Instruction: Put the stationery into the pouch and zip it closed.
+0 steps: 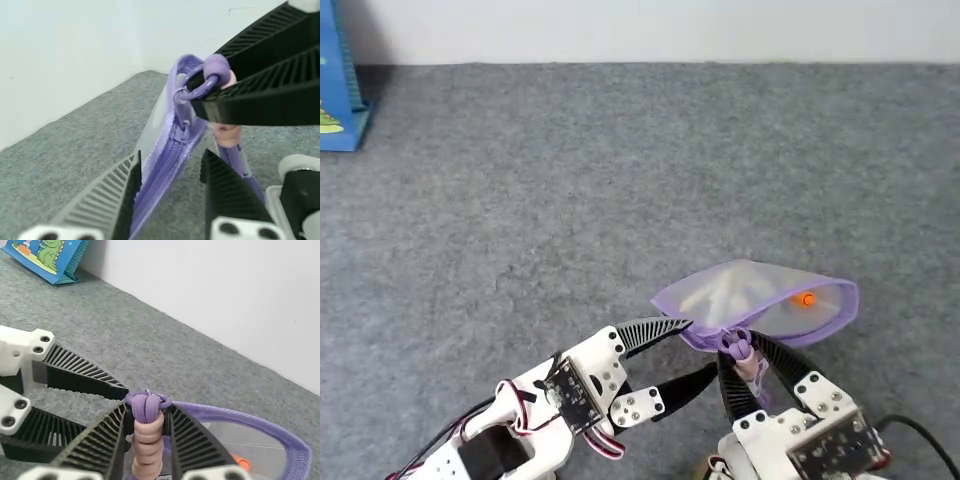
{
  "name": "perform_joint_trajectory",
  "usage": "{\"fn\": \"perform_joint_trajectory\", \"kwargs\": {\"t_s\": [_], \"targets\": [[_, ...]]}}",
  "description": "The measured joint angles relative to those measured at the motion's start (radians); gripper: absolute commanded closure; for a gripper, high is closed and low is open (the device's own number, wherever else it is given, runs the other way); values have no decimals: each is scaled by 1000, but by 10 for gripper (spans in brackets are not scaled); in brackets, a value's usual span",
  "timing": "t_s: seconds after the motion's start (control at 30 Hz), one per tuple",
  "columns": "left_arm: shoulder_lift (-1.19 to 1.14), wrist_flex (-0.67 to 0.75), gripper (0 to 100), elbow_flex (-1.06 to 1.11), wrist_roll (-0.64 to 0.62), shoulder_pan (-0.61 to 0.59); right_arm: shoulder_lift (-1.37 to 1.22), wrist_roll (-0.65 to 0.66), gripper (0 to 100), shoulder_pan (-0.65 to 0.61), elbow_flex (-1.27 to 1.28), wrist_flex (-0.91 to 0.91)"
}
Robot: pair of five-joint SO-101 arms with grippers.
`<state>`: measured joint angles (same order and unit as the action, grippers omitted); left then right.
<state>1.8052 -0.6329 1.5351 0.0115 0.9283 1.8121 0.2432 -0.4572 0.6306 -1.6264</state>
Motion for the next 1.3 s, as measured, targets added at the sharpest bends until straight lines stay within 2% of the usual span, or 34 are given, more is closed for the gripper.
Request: {"fn": "perform_joint_trajectory", "kwargs": {"t_s": [0.1,0.3,0.5,0.63,0.73,0.97,1.3], "targets": [[0,0,809,0,0,3,0,-6,991,-40,0,-5],[0,0,822,0,0,0,0,-84,991,-233,-21,-37],[0,0,882,0,0,18,0,-104,991,-269,-26,-40],[0,0,916,9,0,57,0,-106,991,-269,-35,-40],[0,5,987,12,12,66,0,-106,991,-269,-63,-44],[3,-6,987,9,83,71,-2,-106,991,-265,-114,-72],[5,-190,988,-94,152,44,-2,-95,991,-44,-115,-55]]}}
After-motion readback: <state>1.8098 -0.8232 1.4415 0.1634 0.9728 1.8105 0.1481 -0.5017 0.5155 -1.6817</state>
